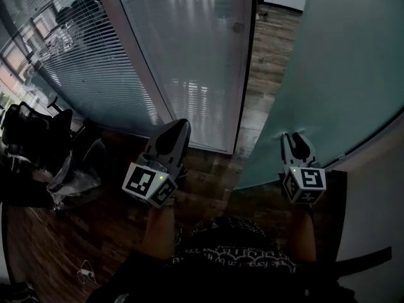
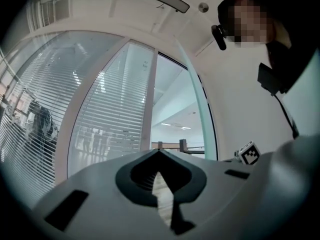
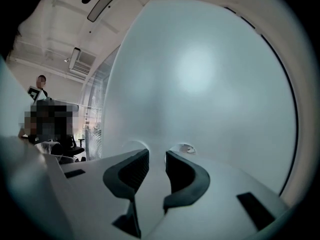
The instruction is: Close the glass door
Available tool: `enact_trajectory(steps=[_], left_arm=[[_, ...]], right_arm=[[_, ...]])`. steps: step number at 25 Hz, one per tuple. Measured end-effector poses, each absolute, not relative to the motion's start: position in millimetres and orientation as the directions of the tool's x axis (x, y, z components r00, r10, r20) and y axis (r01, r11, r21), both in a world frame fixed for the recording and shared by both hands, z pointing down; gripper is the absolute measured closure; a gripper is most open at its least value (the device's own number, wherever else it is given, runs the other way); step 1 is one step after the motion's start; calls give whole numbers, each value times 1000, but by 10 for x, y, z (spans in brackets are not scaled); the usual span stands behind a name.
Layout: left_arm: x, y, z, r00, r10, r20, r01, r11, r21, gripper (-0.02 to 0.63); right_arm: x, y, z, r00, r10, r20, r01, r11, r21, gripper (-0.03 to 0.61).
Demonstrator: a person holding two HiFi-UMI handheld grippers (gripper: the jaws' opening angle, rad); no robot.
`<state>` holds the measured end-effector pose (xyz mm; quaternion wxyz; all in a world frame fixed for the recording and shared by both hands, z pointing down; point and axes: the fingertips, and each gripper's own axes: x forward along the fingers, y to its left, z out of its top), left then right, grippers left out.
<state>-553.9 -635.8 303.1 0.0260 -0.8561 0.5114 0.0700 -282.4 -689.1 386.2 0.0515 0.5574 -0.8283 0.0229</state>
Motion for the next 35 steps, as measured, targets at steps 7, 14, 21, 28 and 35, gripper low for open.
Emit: enact_trajectory(steps=[7, 14, 21, 28, 35], left_arm=[[-5619, -6596, 3086, 485, -864, -137, -868, -495, 47, 612], [-5705, -6829, 3119, 485, -862, -145, -866, -497, 59, 611], [-5718, -7075, 3083, 496, -855, -152, -862, -506, 32, 612], [-5791, -7414, 3017, 490, -859, -148, -865, -500, 37, 612], [-5799, -7663, 3035, 478, -865, -151, -872, -489, 38, 612]], right_arm=[[-2868, -7186, 3864, -332, -936, 118, -941, 338, 27, 472], [-2936, -7465, 3853, -312, -943, 116, -948, 317, 34, 471], [-2963, -7752, 3869, -289, -950, 116, -955, 294, 32, 471], [-3083, -8121, 3792, -282, -951, 123, -957, 289, 36, 472], [-3125, -8422, 3797, -284, -951, 124, -956, 291, 46, 472]])
